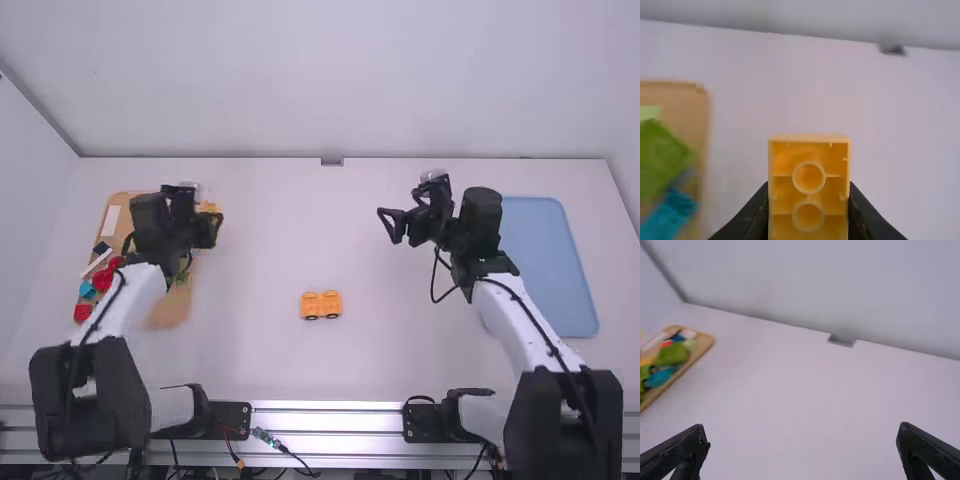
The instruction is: Assemble lego blocks to make yellow taxi
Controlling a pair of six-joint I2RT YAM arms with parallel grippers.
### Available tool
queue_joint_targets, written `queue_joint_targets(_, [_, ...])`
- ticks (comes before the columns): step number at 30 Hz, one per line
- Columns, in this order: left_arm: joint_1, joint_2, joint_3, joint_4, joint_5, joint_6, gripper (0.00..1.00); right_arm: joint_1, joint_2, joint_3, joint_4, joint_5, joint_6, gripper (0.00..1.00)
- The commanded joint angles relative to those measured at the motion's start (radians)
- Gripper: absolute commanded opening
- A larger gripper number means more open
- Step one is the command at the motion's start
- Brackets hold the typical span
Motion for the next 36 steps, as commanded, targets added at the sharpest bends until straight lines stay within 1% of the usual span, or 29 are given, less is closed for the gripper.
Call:
queue_joint_targets(1, [-0.099, -0.075, -0.038, 0.009, 0.058, 0.025, 0.02, 0.003, 0.067, 0.029, 0.04, -0.188, 0.045, 0.99])
queue_joint_targets(4, [-0.186, -0.093, -0.051, 0.013, 0.184, 0.063, 0.02, 0.003, 0.135, 0.048, 0.084, -0.288, 0.052, 0.99])
queue_joint_targets(5, [-0.225, -0.092, -0.054, 0.024, 0.254, 0.062, 0.01, 0.003, 0.175, 0.063, 0.101, -0.36, 0.044, 0.99])
queue_joint_targets(9, [-0.282, -0.063, -0.065, 0.09, 0.4, 0.073, 0.02, 0.003, 0.262, 0.101, 0.138, -0.563, 0.015, 0.99])
queue_joint_targets(12, [-0.312, -0.023, -0.08, 0.185, 0.487, 0.071, 0.02, 0.003, 0.311, 0.118, 0.186, -0.68, 0.015, 0.99])
queue_joint_targets(14, [-0.337, 0.022, -0.101, 0.316, 0.569, 0.032, 0.02, 0.003, 0.347, 0.131, 0.239, -0.745, 0.048, 0.99])
queue_joint_targets(16, [-0.348, 0.047, -0.108, 0.381, 0.589, 0.003, 0.02, 0.003, 0.36, 0.135, 0.267, -0.752, 0.079, 0.97])
queue_joint_targets(18, [-0.37, 0.115, -0.112, 0.522, 0.627, -0.056, 0.02, 0.004, 0.381, 0.14, 0.337, -0.771, 0.145, 0.95])
queue_joint_targets(19, [-0.384, 0.158, -0.112, 0.617, 0.654, -0.1, 0.02, 0.012, 0.385, 0.14, 0.366, -0.773, 0.173, 0.95])
queue_joint_targets(20, [-0.388, 0.169, -0.112, 0.641, 0.658, -0.113, 0.02, 0.015, 0.387, 0.14, 0.371, -0.772, 0.18, 0.95])
queue_joint_targets(22, [-0.414, 0.238, -0.112, 0.805, 0.684, -0.198, 0.02, 0.043, 0.391, 0.14, 0.406, -0.77, 0.209, 0.95])
queue_joint_targets(25, [-0.436, 0.315, -0.11, 0.974, 0.679, -0.289, 0.02, 0.08, 0.392, 0.14, 0.422, -0.778, 0.204, 0.94])
queue_joint_targets(27, [-0.44, 0.36, -0.11, 1.07, 0.68, -0.35, 0.02, 0.1, 0.392, 0.14, 0.422, -0.806, 0.163, 0.94])
queue_joint_targets(33, [-0.439, 0.381, -0.11, 1.149, 0.751, -0.367, 0.02, 0.105, 0.392, 0.14, 0.422, -0.891, 0.1, 0.91])
queue_joint_targets(35, [-0.439, 0.381, -0.11, 1.177, 0.75, -0.389, 0.02, 0.102, 0.392, 0.14, 0.422, -0.897, 0.1, 0.87])
queue_joint_targets(36, [-0.439, 0.381, -0.11, 1.208, 0.751, -0.417, 0.02, 0.102, 0.392, 0.14, 0.422, -0.896, 0.099, 0.83])
